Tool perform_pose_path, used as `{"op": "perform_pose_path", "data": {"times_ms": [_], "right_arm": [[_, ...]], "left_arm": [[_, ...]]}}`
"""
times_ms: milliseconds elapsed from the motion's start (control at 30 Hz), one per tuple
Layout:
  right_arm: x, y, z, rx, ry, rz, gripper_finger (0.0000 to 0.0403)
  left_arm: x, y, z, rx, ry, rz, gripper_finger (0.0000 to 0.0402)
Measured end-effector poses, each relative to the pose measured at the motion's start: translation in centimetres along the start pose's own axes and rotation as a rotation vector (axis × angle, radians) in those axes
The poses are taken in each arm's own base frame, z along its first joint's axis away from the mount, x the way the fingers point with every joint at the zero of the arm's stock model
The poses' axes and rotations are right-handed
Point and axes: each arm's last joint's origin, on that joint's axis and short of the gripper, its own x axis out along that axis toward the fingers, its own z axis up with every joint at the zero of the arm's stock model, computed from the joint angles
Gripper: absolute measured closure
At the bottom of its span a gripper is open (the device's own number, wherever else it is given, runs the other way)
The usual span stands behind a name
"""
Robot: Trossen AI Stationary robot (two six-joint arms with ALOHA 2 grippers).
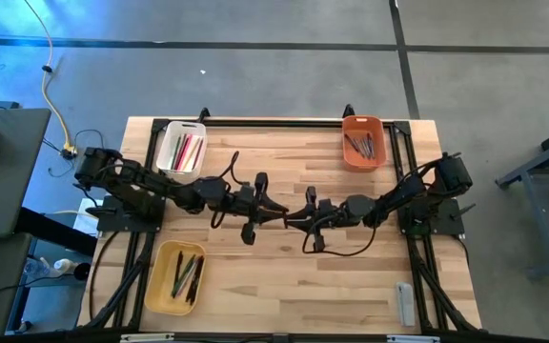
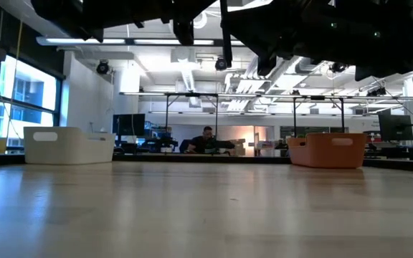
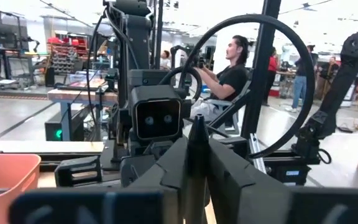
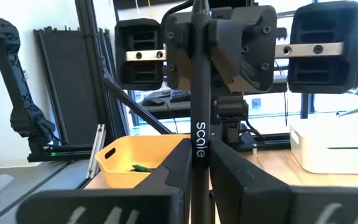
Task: Sort crayons/erasers/pens/pencils in bins
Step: Put the black pen into the yellow bin
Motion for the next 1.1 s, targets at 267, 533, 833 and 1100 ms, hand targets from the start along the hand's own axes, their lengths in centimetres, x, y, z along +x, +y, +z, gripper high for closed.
{"op": "perform_pose_path", "data": {"times_ms": [267, 533, 833, 1100], "right_arm": [[-0.1, 0.0, -0.3, -0.002, 0.043, -0.035, 0.0304], [-1.0, 0.8, 1.4, -0.025, 0.135, -0.087, 0.0218], [-3.6, 2.2, 2.9, -0.078, 0.385, -0.16, 0.0247], [-5.1, 2.3, 2.3, -0.098, 0.534, -0.294, 0.0384]], "left_arm": [[0.1, -0.1, 0.9, -0.001, 0.013, -0.007, 0.0388], [-0.2, -0.3, 3.8, -0.045, 0.158, 0.049, 0.0391], [-1.4, -4.2, 5.6, -0.209, 0.545, 0.121, 0.0393], [-4.5, -10.3, 6.1, -0.455, 0.896, 0.33, 0.0393]]}}
